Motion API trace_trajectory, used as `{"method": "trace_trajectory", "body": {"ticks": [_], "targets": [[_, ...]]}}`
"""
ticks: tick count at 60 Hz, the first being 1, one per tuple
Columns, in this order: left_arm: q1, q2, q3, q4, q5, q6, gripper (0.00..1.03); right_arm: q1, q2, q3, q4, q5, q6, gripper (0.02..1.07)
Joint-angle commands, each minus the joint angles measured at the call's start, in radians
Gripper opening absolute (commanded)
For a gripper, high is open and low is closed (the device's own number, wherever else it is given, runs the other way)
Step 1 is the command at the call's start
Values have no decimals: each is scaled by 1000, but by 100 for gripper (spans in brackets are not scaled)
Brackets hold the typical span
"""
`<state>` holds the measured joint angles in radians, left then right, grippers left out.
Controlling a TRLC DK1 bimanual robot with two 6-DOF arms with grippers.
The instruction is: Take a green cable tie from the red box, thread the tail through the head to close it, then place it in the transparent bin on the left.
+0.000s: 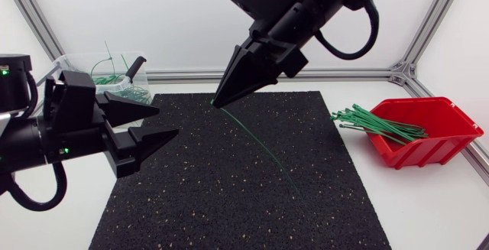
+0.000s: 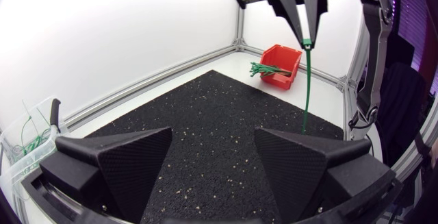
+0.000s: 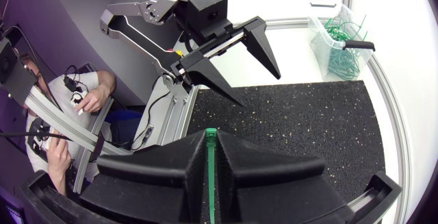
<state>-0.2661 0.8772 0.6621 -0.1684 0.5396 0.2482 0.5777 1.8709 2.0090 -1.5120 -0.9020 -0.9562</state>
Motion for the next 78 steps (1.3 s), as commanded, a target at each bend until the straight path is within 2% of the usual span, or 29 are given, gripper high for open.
{"method": "trace_trajectory", "body": {"ticks": [1,5,11,19,22,25,34,45,56,68,78], "targets": [[-9,22,-1,52,80,79,83,10,39,25,-27,-21,-50,8],[-7,40,-2,64,140,105,83,11,54,27,-37,-34,-73,8],[-7,83,-12,118,284,138,83,13,80,33,-70,-54,-118,8],[-9,132,-25,210,372,140,83,11,86,27,-82,-84,-150,8],[1,164,-29,230,461,158,83,11,91,25,-94,-95,-170,8],[2,183,-36,253,505,166,83,11,96,23,-105,-106,-177,8],[-2,215,-78,342,527,184,83,27,105,25,-123,-137,-210,8],[5,226,-59,356,588,184,83,50,119,25,-129,-156,-233,8],[5,235,-48,377,666,168,83,57,146,36,-208,-202,-335,8],[5,246,-44,403,715,126,82,54,175,59,-252,-241,-392,8],[11,249,-52,432,764,111,69,57,195,82,-261,-264,-408,8]]}}
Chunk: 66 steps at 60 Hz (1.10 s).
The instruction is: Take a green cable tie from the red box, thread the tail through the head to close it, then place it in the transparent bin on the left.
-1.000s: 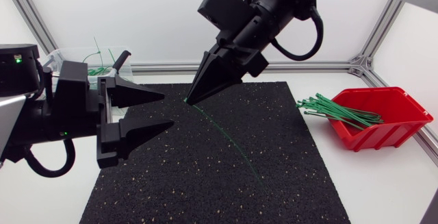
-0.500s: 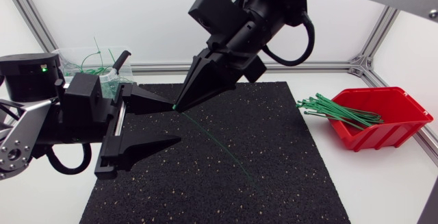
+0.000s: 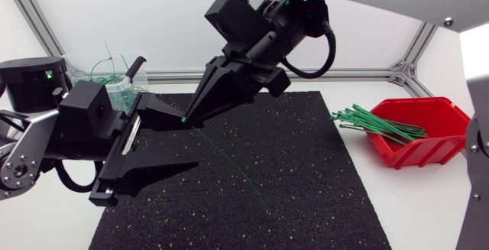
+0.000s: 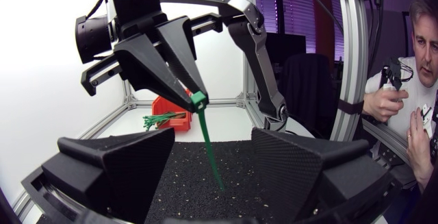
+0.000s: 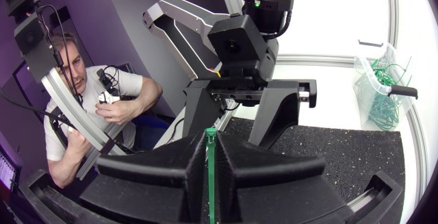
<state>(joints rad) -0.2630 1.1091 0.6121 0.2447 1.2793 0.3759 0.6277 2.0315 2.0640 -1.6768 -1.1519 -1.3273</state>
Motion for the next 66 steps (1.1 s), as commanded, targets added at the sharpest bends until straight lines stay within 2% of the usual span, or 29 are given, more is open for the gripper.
{"method": "trace_trajectory", "body": {"ticks": [1,7,21,25,32,37,59,66], "targets": [[8,18,-2,22,29,-17,69,9,38,30,-103,-17,-43,8],[18,29,-6,41,43,-19,69,17,56,44,-121,-34,-64,8],[47,57,-20,79,74,-19,61,35,76,54,-124,-40,-66,8],[59,67,-20,88,103,-19,55,38,78,54,-129,-43,-72,8],[85,72,-23,91,155,-19,54,40,79,54,-133,-46,-79,8],[100,72,-26,99,196,-19,47,40,79,53,-139,-52,-93,8],[97,63,-38,120,212,-20,42,58,78,33,-150,-58,-125,8],[94,54,-38,128,222,-20,32,63,73,25,-155,-60,-138,8]]}}
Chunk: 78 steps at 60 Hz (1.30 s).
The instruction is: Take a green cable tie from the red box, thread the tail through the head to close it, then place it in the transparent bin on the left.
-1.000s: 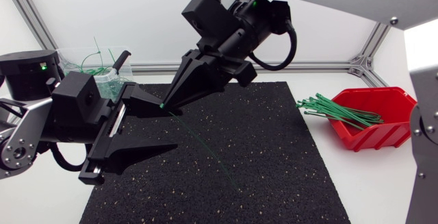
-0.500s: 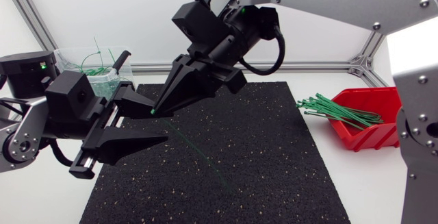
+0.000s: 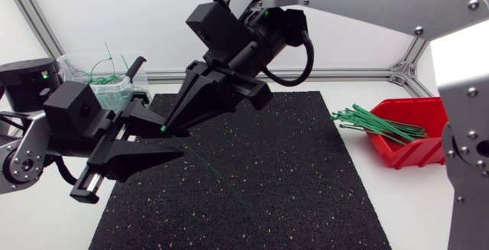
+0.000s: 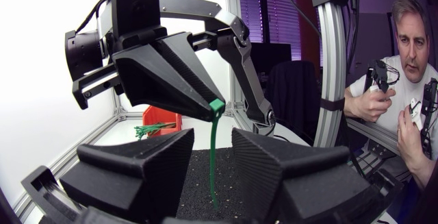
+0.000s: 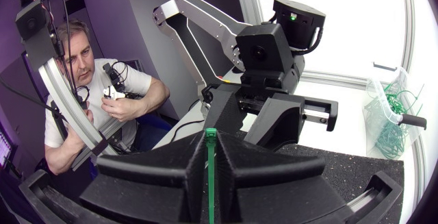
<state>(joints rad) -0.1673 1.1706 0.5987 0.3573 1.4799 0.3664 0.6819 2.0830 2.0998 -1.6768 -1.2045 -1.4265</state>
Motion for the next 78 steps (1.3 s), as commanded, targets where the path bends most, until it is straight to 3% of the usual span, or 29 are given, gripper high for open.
{"method": "trace_trajectory", "body": {"ticks": [1,9,40,45,73,78], "targets": [[0,-11,-27,17,22,-11,32,8,20,-14,-155,-7,-40,8],[-1,-14,-34,28,23,-7,24,10,12,-32,-156,-12,-54,8],[-24,-135,-86,31,22,-44,14,39,-89,-132,-158,-15,-86,8],[-28,-137,-83,34,22,-47,4,39,-98,-146,-158,-15,-92,8],[-52,-163,-73,32,16,-110,4,42,-121,-170,-147,-18,-103,8],[-51,-157,-66,31,10,-118,4,21,-115,-144,-141,-20,-89,22]]}}
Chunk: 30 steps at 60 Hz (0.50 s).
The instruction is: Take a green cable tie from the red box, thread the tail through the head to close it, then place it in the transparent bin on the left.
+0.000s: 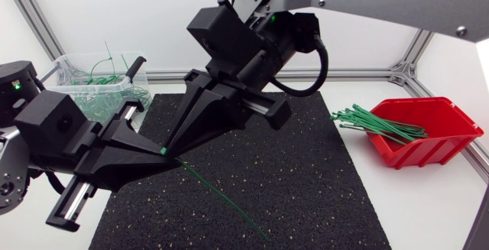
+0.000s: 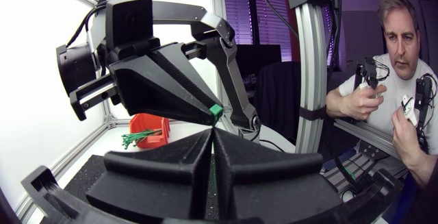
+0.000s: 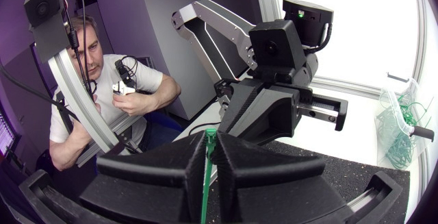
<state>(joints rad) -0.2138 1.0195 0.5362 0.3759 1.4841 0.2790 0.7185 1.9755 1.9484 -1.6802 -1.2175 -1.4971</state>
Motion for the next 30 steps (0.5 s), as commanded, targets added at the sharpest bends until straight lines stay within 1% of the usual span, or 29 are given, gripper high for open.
{"method": "trace_trajectory", "body": {"ticks": [1,3,8,15,17,19,21,24,28,30], "targets": [[-2,-1,-1,9,2,-31,3,-21,-6,15,-136,-7,-14,24],[-1,11,5,6,1,-32,3,-36,2,38,-131,-5,3,29],[13,36,21,-3,-15,-32,3,-70,26,95,-113,18,55,37],[33,67,34,-9,-53,-32,3,-122,79,173,-81,61,118,42],[37,80,39,-9,-67,-32,3,-136,88,187,-62,76,144,42],[44,88,42,-9,-88,-32,3,-148,94,193,-30,95,175,42],[48,94,45,-9,-107,-32,3,-156,95,192,5,116,204,45],[51,102,54,-15,-136,-32,3,-162,95,182,50,153,241,46],[59,106,77,-43,-177,-31,3,-171,94,161,114,197,284,46],[62,110,91,-61,-202,-31,3,-175,92,147,145,220,305,49]]}}
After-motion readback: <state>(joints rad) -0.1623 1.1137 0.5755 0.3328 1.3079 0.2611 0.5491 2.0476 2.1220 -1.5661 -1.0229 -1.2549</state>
